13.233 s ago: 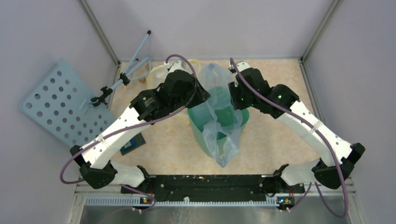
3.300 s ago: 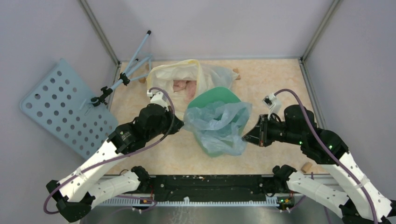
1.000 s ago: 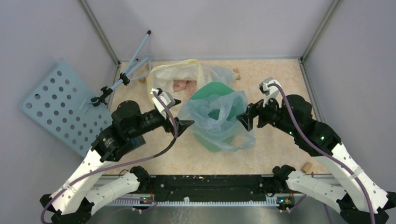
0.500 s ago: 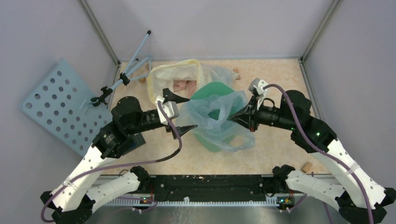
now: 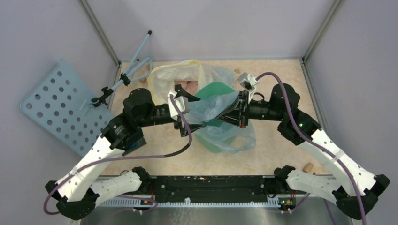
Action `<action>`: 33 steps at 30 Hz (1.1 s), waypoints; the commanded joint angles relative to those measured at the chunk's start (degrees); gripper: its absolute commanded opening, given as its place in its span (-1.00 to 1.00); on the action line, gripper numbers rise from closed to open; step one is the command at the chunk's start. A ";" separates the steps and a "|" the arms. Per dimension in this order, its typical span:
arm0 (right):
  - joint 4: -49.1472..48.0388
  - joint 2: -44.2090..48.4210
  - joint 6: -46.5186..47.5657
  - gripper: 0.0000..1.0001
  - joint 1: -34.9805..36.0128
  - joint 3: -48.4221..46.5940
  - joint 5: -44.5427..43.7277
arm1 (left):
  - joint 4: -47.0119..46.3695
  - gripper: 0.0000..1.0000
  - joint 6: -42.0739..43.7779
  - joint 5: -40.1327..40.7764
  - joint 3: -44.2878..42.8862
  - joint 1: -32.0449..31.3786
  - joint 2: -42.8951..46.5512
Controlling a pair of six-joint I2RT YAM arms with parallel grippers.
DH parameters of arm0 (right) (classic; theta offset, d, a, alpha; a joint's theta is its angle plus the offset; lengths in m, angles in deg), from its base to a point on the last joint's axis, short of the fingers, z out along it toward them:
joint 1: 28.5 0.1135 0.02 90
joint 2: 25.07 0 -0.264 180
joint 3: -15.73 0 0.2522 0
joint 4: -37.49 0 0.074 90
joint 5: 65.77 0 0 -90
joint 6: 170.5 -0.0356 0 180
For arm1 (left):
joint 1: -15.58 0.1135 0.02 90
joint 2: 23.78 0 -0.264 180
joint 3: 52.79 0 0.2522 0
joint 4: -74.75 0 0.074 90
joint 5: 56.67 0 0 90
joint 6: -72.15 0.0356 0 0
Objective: Put the trash bags into the trash bin
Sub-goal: Place the trash bag in the trash bin.
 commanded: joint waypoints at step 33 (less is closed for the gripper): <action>20.23 7.64 -2.18 -0.13 0.40 -5.15 -35.24 | -5.22 -1.00 -14.68 29.12 -6.94 -2.27 -11.09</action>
